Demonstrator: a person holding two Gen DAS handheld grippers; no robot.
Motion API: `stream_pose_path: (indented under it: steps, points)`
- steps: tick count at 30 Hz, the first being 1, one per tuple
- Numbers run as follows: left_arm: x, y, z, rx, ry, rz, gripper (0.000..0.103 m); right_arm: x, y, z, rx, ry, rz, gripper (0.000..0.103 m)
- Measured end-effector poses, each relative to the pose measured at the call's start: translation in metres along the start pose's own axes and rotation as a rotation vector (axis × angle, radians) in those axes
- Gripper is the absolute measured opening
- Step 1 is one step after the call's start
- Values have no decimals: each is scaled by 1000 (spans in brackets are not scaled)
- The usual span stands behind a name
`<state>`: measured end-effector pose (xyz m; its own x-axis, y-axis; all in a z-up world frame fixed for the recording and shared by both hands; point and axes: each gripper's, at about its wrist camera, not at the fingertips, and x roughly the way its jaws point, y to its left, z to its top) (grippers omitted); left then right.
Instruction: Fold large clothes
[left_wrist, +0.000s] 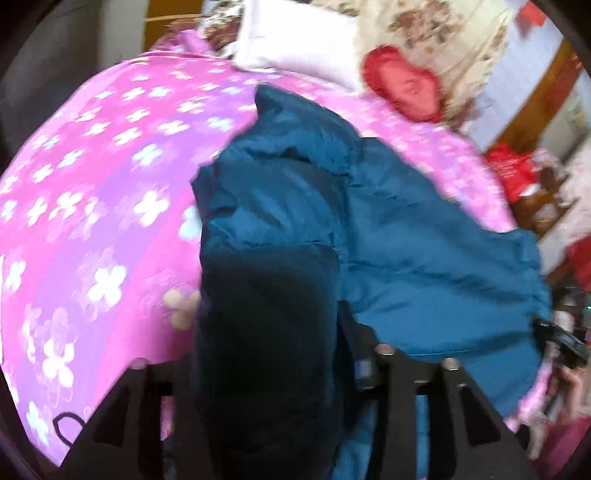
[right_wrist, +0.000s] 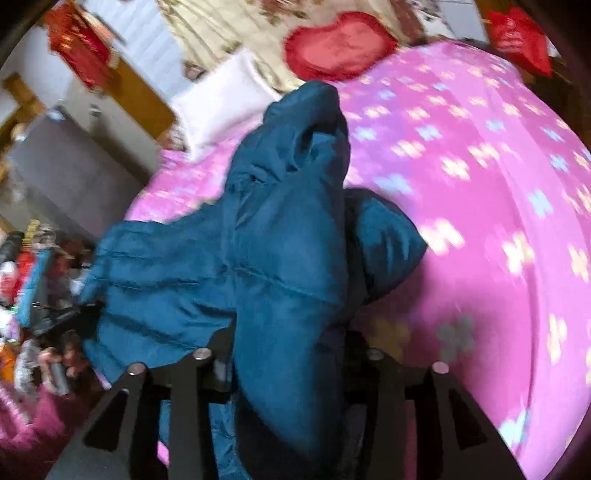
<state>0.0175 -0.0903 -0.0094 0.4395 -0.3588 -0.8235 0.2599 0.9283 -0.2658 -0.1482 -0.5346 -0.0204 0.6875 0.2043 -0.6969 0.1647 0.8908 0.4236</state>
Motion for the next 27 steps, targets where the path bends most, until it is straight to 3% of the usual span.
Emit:
stream_pose_path:
  steps: [2, 3, 10, 14, 16, 20, 27]
  points:
    - [10, 3, -7, -31, -42, 41, 56, 17, -3, -9, -19, -2, -125, 74]
    - [10, 6, -10, -46, -63, 55, 58, 23, -3, -13, -25, -14, -163, 79]
    - [-23, 9, -26, -86, -138, 148, 60, 2, 27, -19, -106, -89, -336, 81]
    - [-57, 5, -33, -76, -236, 200, 60, -30, 59, -29, -163, -174, -314, 86]
    - [-70, 0, -37, -72, -270, 203, 60, -36, 75, -33, -178, -198, -282, 91]
    - [-90, -14, -46, -54, -339, 215, 60, -32, 113, -45, -224, -209, -209, 92]
    - [-86, -43, -57, 0, -344, 238, 60, -6, 160, -71, -298, -196, -196, 92]
